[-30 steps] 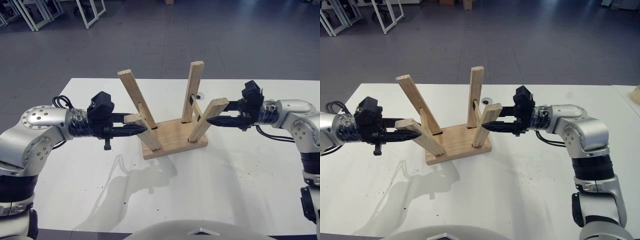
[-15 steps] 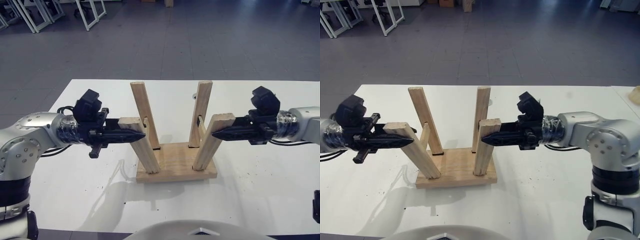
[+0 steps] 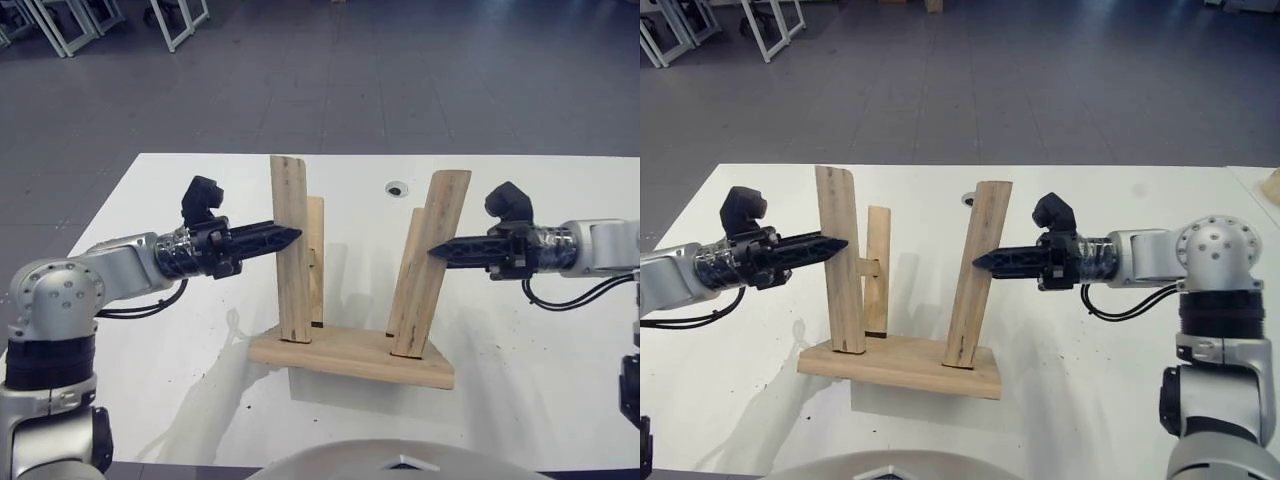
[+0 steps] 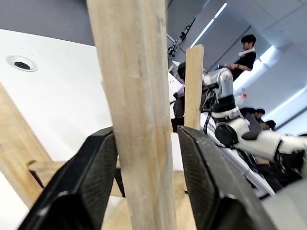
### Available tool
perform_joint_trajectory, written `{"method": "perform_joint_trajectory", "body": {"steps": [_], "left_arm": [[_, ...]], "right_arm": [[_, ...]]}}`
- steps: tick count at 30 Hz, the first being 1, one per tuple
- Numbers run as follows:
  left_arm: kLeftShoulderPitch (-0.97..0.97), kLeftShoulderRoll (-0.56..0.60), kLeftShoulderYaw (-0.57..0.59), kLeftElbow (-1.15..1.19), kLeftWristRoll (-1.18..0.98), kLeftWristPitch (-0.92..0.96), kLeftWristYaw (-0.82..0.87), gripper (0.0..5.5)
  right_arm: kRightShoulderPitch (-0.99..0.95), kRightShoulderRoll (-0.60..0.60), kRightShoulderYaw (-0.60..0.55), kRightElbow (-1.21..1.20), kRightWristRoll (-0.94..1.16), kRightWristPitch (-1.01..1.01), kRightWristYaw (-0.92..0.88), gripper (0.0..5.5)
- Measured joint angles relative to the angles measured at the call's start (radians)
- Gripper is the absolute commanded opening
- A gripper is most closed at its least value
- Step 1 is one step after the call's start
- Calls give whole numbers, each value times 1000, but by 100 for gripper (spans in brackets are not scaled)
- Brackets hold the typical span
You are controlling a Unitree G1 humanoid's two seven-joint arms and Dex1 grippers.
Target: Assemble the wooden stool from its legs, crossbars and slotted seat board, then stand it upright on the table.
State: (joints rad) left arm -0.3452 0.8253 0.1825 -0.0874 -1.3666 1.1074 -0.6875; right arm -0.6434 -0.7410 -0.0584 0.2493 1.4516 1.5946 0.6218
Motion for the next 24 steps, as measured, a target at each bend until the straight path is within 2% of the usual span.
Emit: {"method": "perform_joint_trajectory", "body": {"steps": [2, 3, 6, 11, 17, 20, 22, 24], "left_arm": [[-42, -16, -10, 73, 31, 14, 3, 290], [-62, -25, -14, 108, 57, 22, 4, 290], [-71, -31, -7, 145, 79, 49, 3, 290], [-73, -34, 66, 178, 87, 62, -3, 290], [-69, -24, 81, 251, 234, 14, -66, 290], [62, 54, 111, 207, 303, -18, -143, 290], [217, 112, 113, 93, 389, -91, -219, 290], [429, 141, 115, -51, 515, -242, -304, 290]], "right_arm": [[-20, 19, 0, 69, -66, -5, -9, 350], [-22, 26, 1, 89, -109, -10, -8, 354], [-26, 25, -2, 120, -211, -59, 24, 354], [-27, 2, -20, 173, -332, -115, 94, 354], [-10, -10, -39, 124, -402, -140, 172, 354], [108, -77, -53, -24, -420, -171, 232, 354], [222, -125, -65, -158, -434, -233, 287, 354], [373, -192, -34, -267, -522, -403, 417, 354]]}}
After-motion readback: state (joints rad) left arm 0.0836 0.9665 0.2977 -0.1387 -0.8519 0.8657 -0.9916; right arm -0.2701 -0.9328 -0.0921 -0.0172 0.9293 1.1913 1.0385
